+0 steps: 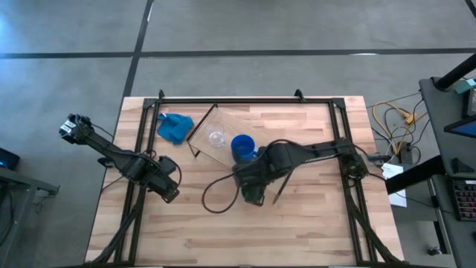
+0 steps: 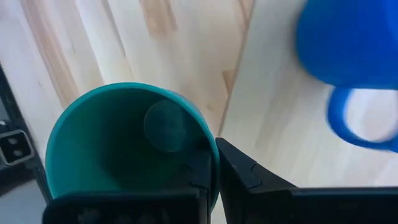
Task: Stack small to large cups/mugs on shelf
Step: Put the green cup on the shelf
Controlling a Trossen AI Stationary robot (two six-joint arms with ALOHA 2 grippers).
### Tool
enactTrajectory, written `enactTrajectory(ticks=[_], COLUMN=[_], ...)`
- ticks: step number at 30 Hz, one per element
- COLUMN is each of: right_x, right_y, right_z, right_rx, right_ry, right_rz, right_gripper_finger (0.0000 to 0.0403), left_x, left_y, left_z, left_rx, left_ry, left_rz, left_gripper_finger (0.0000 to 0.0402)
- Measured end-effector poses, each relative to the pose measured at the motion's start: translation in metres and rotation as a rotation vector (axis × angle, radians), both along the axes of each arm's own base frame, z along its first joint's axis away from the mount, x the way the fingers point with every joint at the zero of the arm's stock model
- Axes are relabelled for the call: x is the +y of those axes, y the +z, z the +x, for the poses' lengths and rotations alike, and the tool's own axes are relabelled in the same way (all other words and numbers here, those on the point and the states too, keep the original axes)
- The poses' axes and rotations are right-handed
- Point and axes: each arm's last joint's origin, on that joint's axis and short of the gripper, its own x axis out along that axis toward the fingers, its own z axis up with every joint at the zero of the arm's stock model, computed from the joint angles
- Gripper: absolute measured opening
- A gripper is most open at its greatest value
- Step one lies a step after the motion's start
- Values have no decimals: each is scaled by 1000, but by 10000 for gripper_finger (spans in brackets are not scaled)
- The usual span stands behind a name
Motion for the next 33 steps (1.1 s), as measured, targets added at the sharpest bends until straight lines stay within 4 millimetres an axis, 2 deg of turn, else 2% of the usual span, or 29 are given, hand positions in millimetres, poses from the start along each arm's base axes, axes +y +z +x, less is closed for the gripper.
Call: enactTrajectory(ticks=[9,14,18,25,33], right_x=[-22,-38,-48,-58,-76], right_y=[52,68,61,39,31], right_z=[-35,-51,-57,-72,-99], right_rx=[-148,-193,-157,-41,6], right_ry=[-80,-134,-194,-244,-328], right_rz=[13,5,6,12,11], right_gripper_finger=[9,9,9,9,9], left_x=[0,-1,-2,-1,-1], left_y=[-8,-12,-11,-9,-9], left_z=[0,1,2,1,0], left_rx=[4,-8,-17,-25,-30], left_ry=[2,0,-1,-2,-30], left_rz=[-1,-28,-36,-41,-39], left_gripper_finger=[0,0,0,0,0])
